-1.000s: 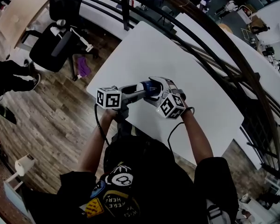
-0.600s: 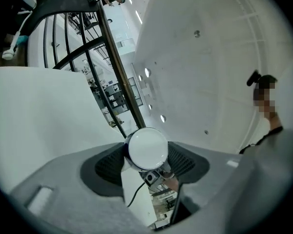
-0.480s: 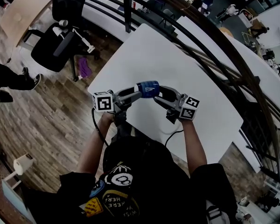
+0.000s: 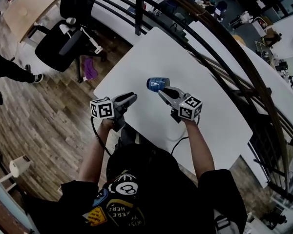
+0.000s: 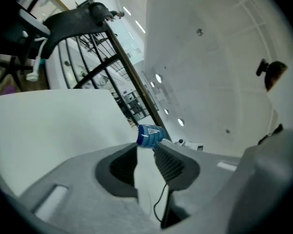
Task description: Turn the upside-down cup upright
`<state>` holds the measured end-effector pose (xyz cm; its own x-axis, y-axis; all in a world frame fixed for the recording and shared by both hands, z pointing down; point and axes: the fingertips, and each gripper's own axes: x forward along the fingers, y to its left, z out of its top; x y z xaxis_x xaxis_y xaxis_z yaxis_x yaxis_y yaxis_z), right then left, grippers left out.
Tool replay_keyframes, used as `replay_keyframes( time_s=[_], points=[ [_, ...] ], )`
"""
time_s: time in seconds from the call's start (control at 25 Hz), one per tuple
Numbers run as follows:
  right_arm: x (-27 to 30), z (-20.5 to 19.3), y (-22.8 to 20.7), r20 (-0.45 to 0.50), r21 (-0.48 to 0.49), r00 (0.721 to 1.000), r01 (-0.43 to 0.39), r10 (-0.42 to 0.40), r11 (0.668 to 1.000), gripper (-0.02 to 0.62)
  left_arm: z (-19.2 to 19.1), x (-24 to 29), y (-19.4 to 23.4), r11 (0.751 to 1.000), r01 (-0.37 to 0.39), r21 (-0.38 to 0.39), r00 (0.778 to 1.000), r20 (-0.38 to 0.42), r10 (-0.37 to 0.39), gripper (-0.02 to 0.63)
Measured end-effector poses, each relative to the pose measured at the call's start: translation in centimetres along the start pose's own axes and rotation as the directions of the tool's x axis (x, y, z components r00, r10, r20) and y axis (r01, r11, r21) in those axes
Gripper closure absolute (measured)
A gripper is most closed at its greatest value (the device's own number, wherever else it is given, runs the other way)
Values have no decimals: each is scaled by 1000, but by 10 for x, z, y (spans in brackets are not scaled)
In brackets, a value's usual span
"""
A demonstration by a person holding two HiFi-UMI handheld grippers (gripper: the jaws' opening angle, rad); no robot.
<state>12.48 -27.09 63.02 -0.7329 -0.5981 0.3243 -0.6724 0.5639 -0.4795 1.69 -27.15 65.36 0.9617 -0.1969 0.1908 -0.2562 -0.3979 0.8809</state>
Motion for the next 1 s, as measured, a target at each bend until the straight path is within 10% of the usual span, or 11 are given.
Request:
replay_keyframes(
  time_s=[0.08, 0.2, 0.4, 0.52, 0.64, 0.8, 1.0],
  points=[
    [27, -24, -31, -215, -233, 963, 110, -161, 966, 565, -5, -14, 17, 995, -102, 4, 994, 24, 102, 581],
    [68, -48, -58, -427, -488, 858, 48, -286, 872, 563, -25, -26, 23, 979, -189, 83, 981, -31, 192, 600],
    [117, -68, -82, -613, -678, 672, -178, -415, 713, 558, -40, -41, 20, 970, -218, 104, 974, -47, 224, 601],
    [131, -66, -84, -652, -702, 623, -282, -432, 654, 554, -42, -50, 17, 970, -225, 95, 972, -45, 230, 601],
    [135, -59, -83, -639, -699, 651, -269, -410, 663, 514, -47, -55, 19, 974, -207, 89, 975, -65, 213, 600],
    [118, -27, -70, -470, -708, 777, -48, -419, 705, 477, -49, -57, 16, 981, -174, 91, 981, -76, 181, 601],
    [48, -11, -26, -130, -358, 912, 322, -388, 876, 528, -39, -52, 6, 942, -208, 263, 971, -58, 231, 601]
  ],
)
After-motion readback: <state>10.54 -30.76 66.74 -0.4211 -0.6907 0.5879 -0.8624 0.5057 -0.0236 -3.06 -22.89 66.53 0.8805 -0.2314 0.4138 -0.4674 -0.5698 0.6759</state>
